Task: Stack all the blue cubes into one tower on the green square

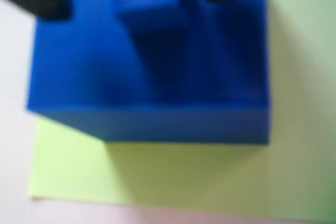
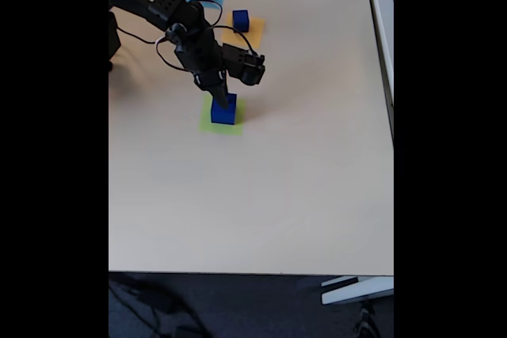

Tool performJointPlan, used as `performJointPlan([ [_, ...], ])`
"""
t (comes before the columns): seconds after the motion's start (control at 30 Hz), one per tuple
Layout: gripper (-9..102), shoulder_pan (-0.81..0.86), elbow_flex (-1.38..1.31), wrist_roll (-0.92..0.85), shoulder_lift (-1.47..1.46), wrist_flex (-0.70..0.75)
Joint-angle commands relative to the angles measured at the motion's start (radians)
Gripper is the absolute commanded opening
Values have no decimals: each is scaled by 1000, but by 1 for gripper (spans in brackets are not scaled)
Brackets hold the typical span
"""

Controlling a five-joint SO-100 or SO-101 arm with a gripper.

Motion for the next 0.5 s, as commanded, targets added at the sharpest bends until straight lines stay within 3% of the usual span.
performJointPlan([
  [0.0,8,-3,-58,6,12,5],
  [0.47,0,-2,-58,5,17,8],
])
